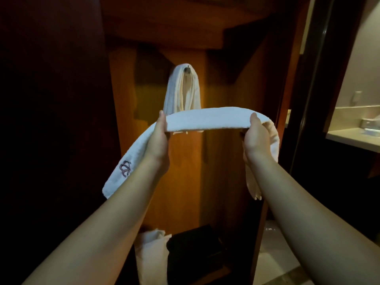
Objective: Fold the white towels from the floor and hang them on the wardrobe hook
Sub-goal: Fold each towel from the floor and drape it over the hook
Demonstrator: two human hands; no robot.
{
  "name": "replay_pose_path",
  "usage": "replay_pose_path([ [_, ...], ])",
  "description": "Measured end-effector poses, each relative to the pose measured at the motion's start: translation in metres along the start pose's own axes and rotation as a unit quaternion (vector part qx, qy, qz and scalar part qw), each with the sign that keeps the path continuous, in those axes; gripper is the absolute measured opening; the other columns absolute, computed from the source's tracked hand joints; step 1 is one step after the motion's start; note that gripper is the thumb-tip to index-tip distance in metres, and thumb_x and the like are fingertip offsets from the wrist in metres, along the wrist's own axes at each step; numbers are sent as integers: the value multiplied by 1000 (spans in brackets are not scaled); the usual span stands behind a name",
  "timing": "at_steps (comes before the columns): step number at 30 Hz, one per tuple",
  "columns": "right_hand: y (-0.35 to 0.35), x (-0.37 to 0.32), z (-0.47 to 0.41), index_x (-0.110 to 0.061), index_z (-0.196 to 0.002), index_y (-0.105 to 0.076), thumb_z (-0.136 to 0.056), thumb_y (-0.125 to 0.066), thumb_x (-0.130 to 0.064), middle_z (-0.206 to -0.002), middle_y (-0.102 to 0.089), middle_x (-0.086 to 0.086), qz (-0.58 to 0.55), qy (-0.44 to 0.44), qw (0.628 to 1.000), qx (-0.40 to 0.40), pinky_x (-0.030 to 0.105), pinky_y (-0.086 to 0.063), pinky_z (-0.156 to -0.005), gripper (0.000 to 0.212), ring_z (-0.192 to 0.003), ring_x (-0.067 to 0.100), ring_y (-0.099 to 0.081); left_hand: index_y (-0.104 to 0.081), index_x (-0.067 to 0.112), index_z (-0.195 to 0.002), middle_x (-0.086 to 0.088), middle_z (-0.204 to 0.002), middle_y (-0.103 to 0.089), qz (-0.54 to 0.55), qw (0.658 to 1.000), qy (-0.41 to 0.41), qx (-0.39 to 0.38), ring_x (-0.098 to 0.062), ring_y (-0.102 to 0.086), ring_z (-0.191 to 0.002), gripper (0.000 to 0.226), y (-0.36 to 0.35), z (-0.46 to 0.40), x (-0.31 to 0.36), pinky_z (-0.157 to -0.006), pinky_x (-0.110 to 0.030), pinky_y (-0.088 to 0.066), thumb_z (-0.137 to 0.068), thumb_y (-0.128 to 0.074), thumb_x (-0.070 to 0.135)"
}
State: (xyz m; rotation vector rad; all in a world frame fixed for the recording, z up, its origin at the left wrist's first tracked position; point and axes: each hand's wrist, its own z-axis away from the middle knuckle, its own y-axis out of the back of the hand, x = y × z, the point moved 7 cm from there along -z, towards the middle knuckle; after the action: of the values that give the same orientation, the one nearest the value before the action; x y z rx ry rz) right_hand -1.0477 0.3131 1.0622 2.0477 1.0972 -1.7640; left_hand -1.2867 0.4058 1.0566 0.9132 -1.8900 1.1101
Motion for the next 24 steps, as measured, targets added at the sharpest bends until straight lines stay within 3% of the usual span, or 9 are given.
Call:
replay_pose_path([
  [3,-20,-4,-37,-13,-129,-62,-99,-45,-52,-106,-69,-10,0,15,1000,2,31,-50,-94,52,-104,11,-65,-64,22,-120,0,-107,-76,11,999,-28,-18,-13,-70,-108,56,1,-43,13,-85,-29,-56,-88,-53,67],
  [7,-56,-27,-88,-14,-134,-57,-104,-43,-50,-113,-66,-6,0,58,998,-23,33,-48,-102,49,-110,12,-63,-63,19,-114,3,-90,-78,-8,995,-72,-61,-9,-75,-91,48,-8,-100,34,-64,-16,-56,-95,-49,62],
  [11,-91,-53,-133,-18,-131,-55,-102,-45,-57,-115,-67,-1,-4,98,994,-47,32,-49,-103,50,-110,11,-64,-60,18,-116,2,-95,-78,-10,994,-77,-71,-5,-74,-90,58,-15,-161,53,-62,-13,-54,-90,-48,69],
  [13,-105,-62,-151,-24,-121,-61,-100,-50,-58,-115,-69,3,-18,116,991,-65,34,-50,-103,41,-108,13,-67,-60,22,-117,2,-105,-77,-22,995,-75,-63,-6,-71,-100,66,-16,-187,59,-75,-16,-49,-83,-47,77],
  [16,-125,-65,-188,-32,-98,-70,-85,-58,-70,-103,-76,0,-9,143,987,-79,38,-52,-101,42,-100,13,-73,-62,23,-119,0,-123,-69,-39,994,-86,-50,-9,-59,-119,74,-18,-225,65,-90,-24,-37,-75,-46,81],
  [19,-143,-60,-228,-47,-90,-75,-64,-62,-86,-100,-78,2,-1,137,987,-85,43,-55,-98,49,-98,17,-75,-71,27,-102,0,-112,-75,-51,992,-103,-43,-10,-65,-113,62,-20,-260,70,-95,-27,-40,-79,-46,79],
  [21,-157,-55,-258,-57,-87,-71,-51,-59,-99,-101,-78,0,6,126,987,-102,46,-54,-99,57,-98,17,-75,-74,29,-87,6,-88,-79,-50,991,-118,-42,-2,-73,-90,53,-20,-286,74,-83,-23,-43,-90,-44,73],
  [24,-180,-51,-301,-58,-89,-69,-40,-49,-107,-99,-79,-4,25,114,986,-116,49,-52,-101,72,-97,17,-75,-65,25,-97,11,-84,-78,-74,989,-113,-62,3,-72,-82,55,-22,-322,77,-65,-13,-47,-96,-36,72],
])
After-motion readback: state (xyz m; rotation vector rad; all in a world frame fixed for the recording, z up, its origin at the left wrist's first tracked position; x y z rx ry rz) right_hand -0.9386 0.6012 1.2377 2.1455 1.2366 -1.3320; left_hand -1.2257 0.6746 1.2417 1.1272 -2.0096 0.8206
